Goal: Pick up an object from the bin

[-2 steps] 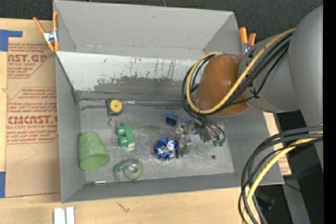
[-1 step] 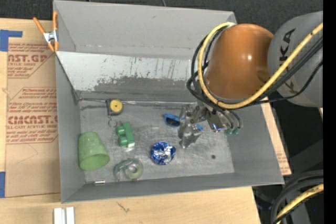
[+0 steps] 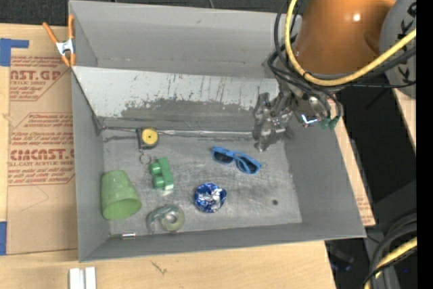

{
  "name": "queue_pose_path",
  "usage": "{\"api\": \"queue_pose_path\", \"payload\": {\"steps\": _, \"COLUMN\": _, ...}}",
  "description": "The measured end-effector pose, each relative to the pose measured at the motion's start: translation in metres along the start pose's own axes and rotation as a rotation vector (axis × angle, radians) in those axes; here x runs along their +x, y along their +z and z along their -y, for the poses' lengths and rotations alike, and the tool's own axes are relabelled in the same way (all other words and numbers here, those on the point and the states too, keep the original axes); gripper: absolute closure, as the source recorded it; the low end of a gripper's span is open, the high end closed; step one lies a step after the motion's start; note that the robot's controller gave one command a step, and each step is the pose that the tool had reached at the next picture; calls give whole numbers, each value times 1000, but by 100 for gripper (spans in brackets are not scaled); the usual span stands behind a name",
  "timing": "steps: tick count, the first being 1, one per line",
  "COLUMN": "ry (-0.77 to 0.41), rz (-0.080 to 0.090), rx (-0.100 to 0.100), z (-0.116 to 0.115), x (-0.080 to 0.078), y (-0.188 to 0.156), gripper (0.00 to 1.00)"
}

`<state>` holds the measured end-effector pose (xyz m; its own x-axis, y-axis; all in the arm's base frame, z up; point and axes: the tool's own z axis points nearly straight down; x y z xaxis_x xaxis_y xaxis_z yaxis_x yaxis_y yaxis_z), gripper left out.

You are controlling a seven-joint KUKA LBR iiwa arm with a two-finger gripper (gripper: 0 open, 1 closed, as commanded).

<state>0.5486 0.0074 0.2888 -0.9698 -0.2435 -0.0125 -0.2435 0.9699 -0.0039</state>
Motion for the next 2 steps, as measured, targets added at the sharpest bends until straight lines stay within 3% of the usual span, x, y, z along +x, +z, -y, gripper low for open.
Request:
{"api": "queue_pose_path", "payload": {"steps": 1, "ry": -2, "rz": -9, "rx": -3, "z": -3, "x": 2, "y": 4, "gripper": 0}}
{"api": "queue_pose_path", "payload": {"steps": 2, "ry": -39, "rz": -16, "rx": -8, "z": -65, "x": -22, "y": 117, "gripper": 0}}
